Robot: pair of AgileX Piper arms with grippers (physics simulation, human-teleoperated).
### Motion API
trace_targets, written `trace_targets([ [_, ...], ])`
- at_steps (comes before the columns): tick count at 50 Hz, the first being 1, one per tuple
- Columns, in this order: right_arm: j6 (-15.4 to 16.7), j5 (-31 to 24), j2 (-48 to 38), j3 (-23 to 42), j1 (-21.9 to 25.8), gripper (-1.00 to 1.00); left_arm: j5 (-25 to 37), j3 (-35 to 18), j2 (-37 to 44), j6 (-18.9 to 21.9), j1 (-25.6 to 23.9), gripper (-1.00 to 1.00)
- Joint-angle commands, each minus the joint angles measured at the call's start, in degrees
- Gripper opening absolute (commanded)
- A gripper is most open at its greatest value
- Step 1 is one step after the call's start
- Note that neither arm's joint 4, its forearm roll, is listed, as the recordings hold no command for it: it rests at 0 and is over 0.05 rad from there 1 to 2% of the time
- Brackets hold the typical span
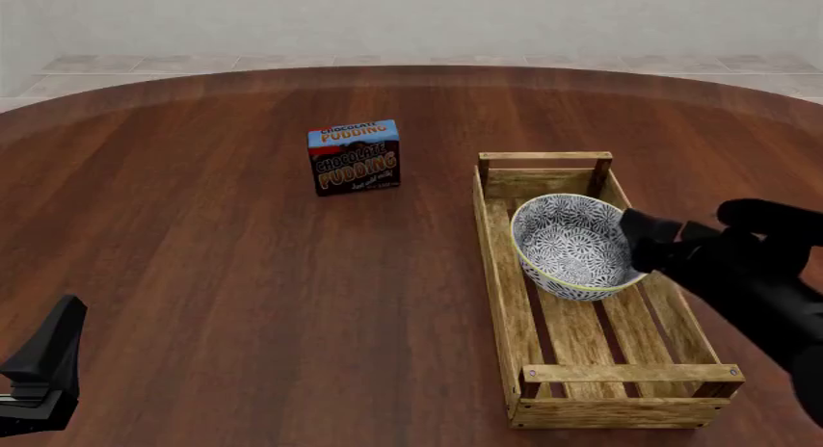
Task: Pick up the bowl on the left and put it in the tray.
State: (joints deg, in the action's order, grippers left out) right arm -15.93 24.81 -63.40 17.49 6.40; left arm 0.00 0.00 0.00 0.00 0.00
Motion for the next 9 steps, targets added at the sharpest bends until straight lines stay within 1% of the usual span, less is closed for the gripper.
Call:
trace_targets([
  [1, 0.52, -3.42, 4.89, 0.56, 0.52, 1.0, 0.0, 0.0, 0.0, 0.0, 0.0, 1.0],
  [9, 0.16, -4.54, 5.65, 1.08, 0.69, 1.0, 0.0, 0.0, 0.0, 0.0, 0.0, 1.0],
])
